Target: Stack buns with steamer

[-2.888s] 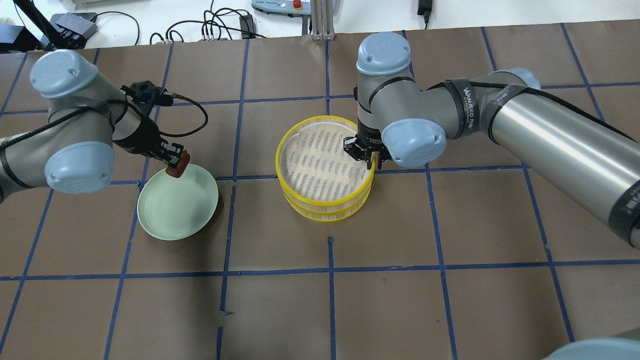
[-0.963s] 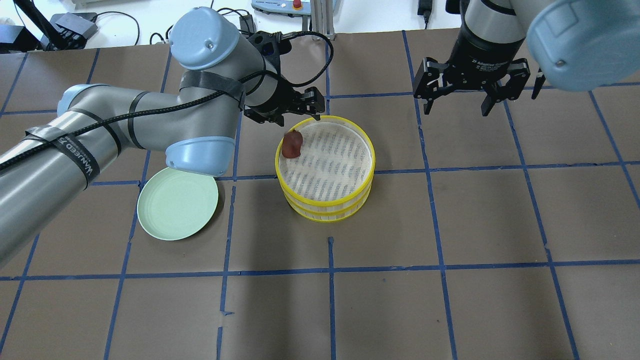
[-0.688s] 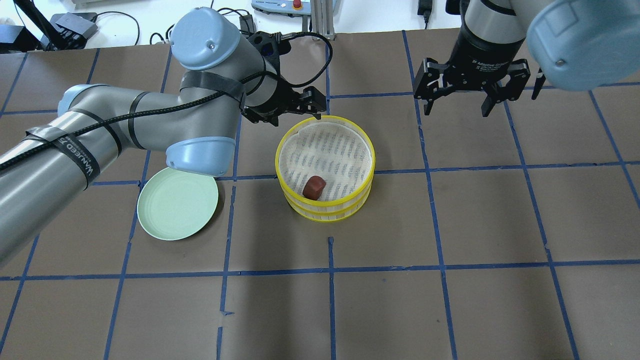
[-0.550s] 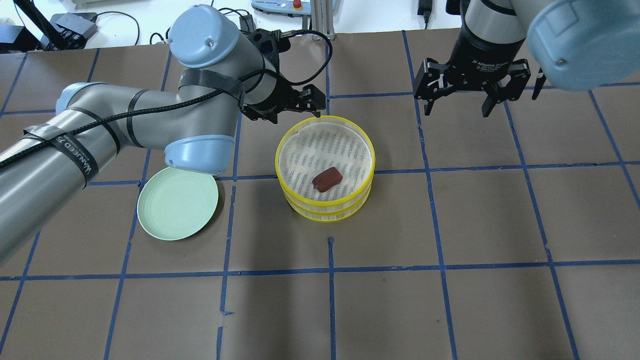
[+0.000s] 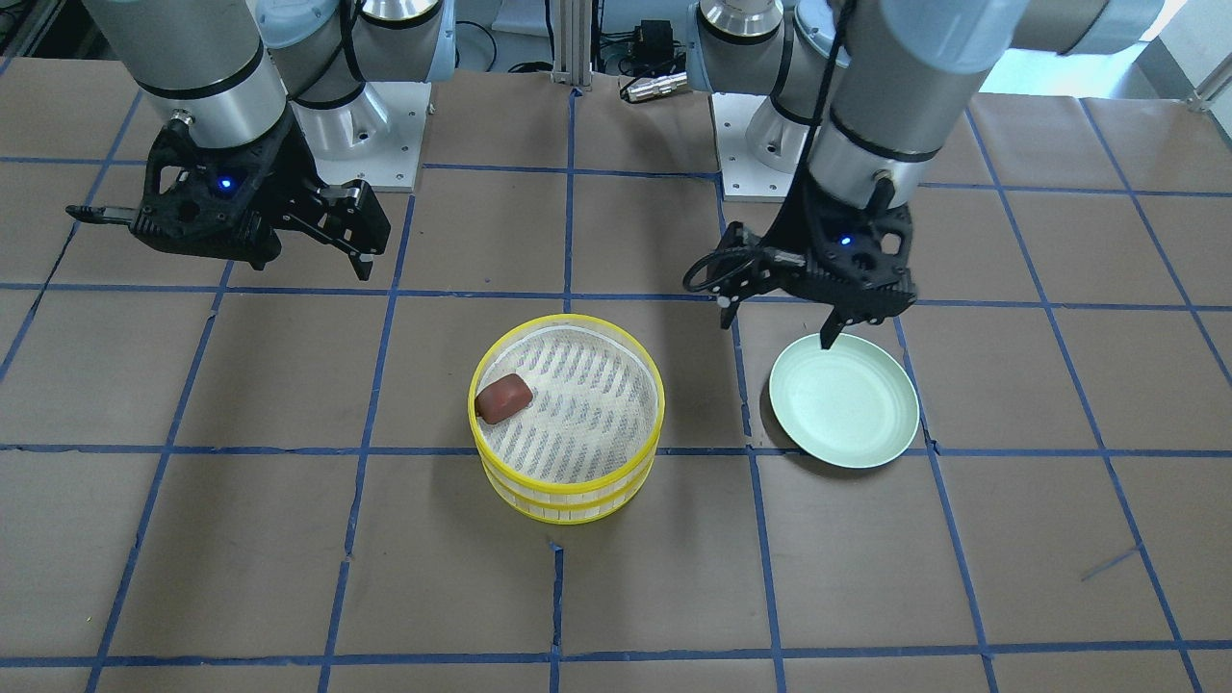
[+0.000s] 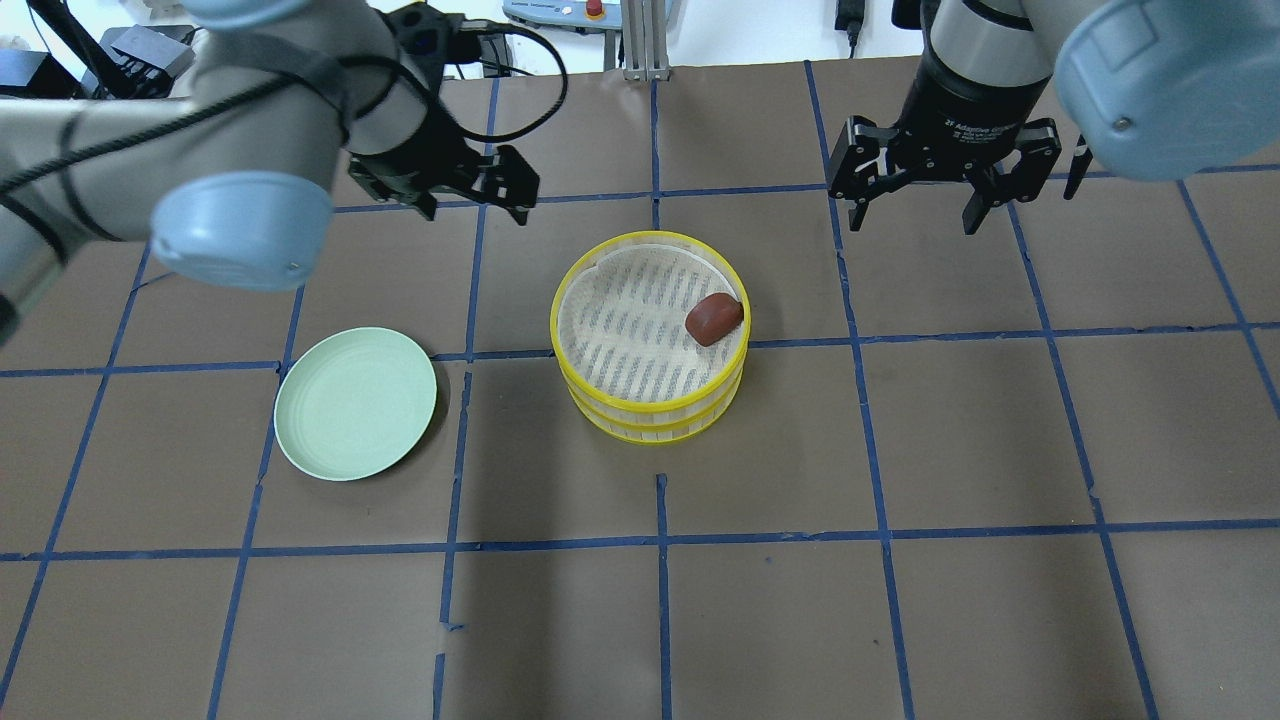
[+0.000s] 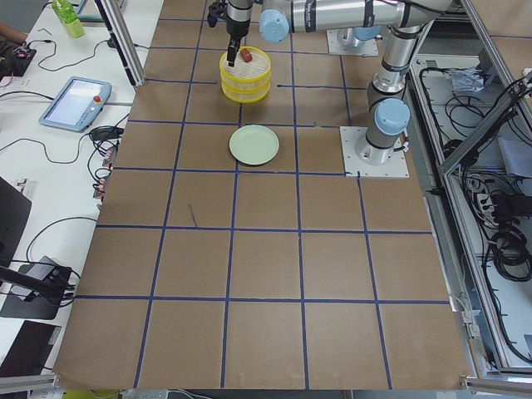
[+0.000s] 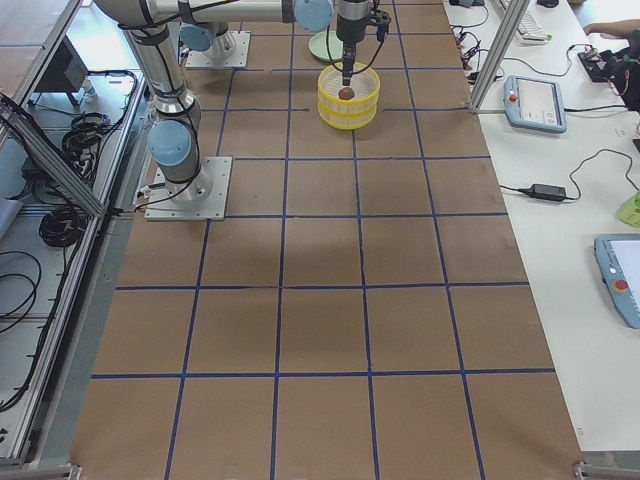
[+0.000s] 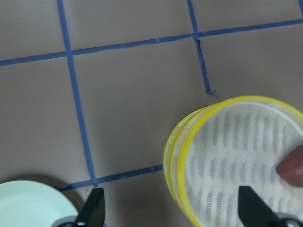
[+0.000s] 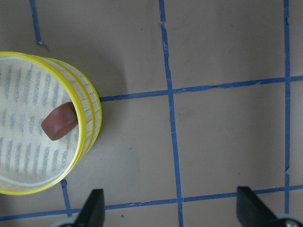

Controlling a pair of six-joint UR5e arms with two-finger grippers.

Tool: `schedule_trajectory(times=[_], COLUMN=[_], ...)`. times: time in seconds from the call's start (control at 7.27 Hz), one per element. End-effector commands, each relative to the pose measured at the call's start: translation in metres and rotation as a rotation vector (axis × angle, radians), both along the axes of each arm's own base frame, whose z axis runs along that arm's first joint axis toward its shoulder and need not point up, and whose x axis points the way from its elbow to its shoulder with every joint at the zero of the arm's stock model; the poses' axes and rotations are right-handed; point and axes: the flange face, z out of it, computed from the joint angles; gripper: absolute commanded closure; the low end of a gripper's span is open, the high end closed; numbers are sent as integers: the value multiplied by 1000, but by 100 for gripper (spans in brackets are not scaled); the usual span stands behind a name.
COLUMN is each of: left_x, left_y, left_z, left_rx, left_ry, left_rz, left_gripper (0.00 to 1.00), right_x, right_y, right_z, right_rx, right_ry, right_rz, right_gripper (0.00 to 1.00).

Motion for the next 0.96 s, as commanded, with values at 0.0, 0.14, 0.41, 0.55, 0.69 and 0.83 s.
schedule_trajectory(times=[0.0,0.14,0.41,0.55,0.69,0.83], left_x=[33,35,38,42,43,43], left_y=[12,16,17,15,16,16], left_z=[35,36,30,38,43,43], left_rx=[68,69,83,67,79,80], left_ry=[-80,-93,-102,-102,-103,-103], left_rz=[30,31,35,44,46,46], left_gripper=[0,0,0,0,0,0], right_x=[0,0,1,1,1,1], right_y=[0,0,-1,-1,0,0], right_z=[0,0,2,2,2,2], right_rx=[0,0,-7,-7,-6,-6], right_ry=[0,0,-3,-3,-3,-3], right_rz=[0,0,1,1,6,39], right_gripper=[3,2,0,0,0,0])
